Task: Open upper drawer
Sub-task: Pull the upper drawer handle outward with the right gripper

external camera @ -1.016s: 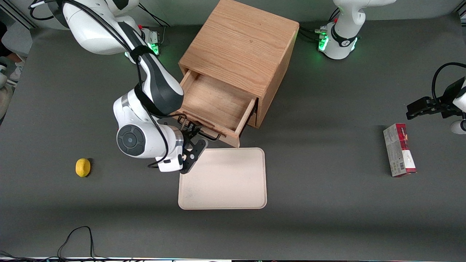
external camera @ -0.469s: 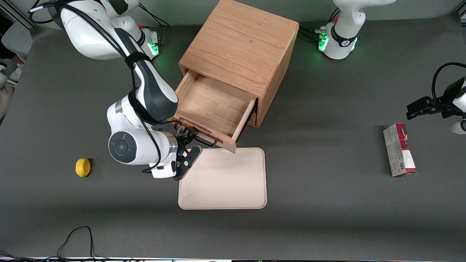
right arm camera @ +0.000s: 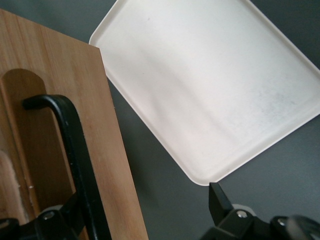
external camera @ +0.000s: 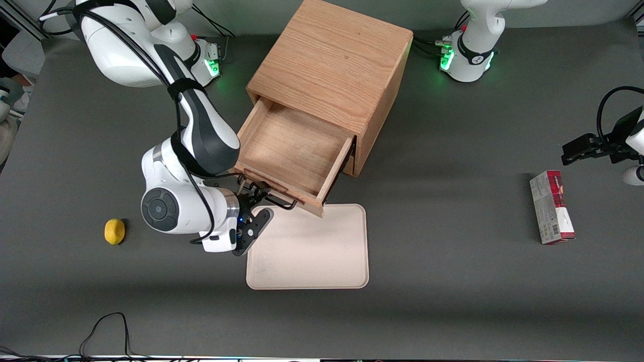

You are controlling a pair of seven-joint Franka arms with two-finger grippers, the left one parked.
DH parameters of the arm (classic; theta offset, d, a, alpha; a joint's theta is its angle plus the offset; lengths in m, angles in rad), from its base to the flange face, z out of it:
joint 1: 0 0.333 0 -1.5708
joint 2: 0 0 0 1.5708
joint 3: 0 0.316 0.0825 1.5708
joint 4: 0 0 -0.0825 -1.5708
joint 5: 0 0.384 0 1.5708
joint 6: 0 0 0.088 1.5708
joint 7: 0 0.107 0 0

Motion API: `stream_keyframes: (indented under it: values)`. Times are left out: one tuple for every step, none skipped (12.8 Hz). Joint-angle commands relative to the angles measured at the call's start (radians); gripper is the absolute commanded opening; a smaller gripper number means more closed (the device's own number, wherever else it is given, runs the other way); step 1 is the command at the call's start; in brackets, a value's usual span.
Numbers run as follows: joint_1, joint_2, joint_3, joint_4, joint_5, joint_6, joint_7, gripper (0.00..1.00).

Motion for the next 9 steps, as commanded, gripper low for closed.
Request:
stream_keyframes:
  values:
    - [-0.025, 0.027, 0.005, 0.033, 0.027, 0.005, -0.026, 1.0]
    - [-0.03, 0.027, 0.005, 0.038, 0.045, 0.005, -0.026, 1.0]
    - [-0.042, 0.042, 0.005, 0.06, 0.059, 0.005, -0.024, 1.0]
    - [-0.044, 0.047, 0.005, 0.068, 0.059, 0.005, -0.024, 1.0]
    - [-0.044, 0.053, 0.005, 0.074, 0.059, 0.005, -0.024, 1.0]
    - [-0.045, 0.056, 0.005, 0.08, 0.059, 0.005, -0.024, 1.0]
    - [-0.045, 0.056, 0.005, 0.082, 0.061, 0.005, -0.024, 1.0]
    - [-0.047, 0.058, 0.005, 0.088, 0.061, 0.005, -0.024, 1.0]
    - [-0.05, 0.058, 0.005, 0.091, 0.061, 0.006, -0.024, 1.0]
